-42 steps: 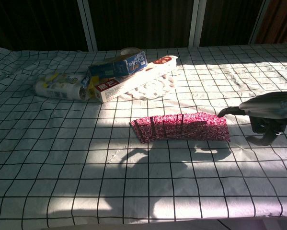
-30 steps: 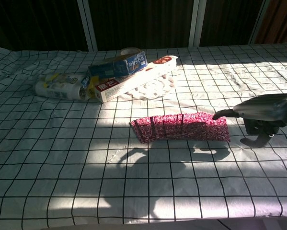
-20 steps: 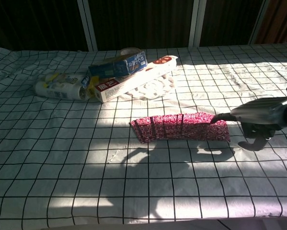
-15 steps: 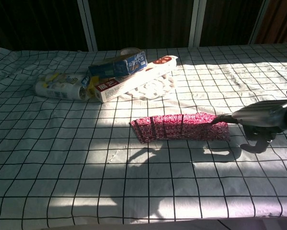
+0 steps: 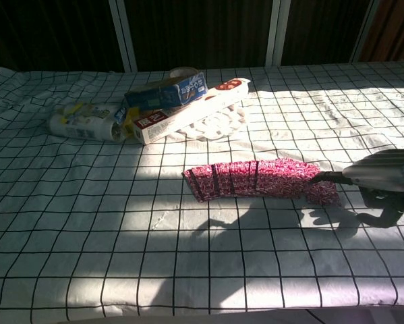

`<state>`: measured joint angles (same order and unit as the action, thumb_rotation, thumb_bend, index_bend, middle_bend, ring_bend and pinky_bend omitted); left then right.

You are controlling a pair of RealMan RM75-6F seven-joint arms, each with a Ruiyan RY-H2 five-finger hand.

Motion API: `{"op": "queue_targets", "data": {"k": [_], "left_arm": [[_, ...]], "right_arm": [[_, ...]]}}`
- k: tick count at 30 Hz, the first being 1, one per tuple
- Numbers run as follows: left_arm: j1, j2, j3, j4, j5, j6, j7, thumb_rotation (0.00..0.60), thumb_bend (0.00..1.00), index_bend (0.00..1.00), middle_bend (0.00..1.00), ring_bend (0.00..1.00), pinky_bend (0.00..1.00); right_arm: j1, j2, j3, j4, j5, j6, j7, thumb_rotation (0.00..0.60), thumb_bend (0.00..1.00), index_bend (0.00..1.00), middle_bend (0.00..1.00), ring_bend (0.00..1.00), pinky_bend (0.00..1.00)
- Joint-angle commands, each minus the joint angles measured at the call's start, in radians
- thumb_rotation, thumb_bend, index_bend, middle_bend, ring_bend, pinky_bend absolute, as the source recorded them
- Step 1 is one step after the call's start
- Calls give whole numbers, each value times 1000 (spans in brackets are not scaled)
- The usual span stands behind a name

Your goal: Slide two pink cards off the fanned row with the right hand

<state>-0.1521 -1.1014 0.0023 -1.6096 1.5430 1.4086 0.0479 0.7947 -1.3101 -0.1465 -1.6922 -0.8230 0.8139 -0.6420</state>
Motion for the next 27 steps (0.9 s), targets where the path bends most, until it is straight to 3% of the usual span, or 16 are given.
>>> {"op": "queue_targets", "data": {"k": [1,8,15,21,27], "left_arm": [[1,1,1,0,2,2,-3,600,368,0,20,20,12],[4,4,4,2,12,11,-16,600,367,0,20,20,12],[6,3,4,2,10,12,-11,600,368,0,20,20,11],[3,5,-1,1,0,6,-15,600,368,0,19,20,10],[4,3,-2,2,3,11,-17,600,368,0,19,20,11]], "right_arm": [[-23,16,-37,-29,-29,36,-27,600,457,94,1000,991,986],[-88,49,-111,-80,-120,128,-69,600,458,112,1000,990,983],[-152,95,-146,-110,-218,196,-60,600,458,116,1000,984,974],[-157,113,-92,-124,-275,206,0,600,457,107,1000,974,964],[-106,69,5,-107,-206,171,-38,600,458,85,1000,973,963]]}}
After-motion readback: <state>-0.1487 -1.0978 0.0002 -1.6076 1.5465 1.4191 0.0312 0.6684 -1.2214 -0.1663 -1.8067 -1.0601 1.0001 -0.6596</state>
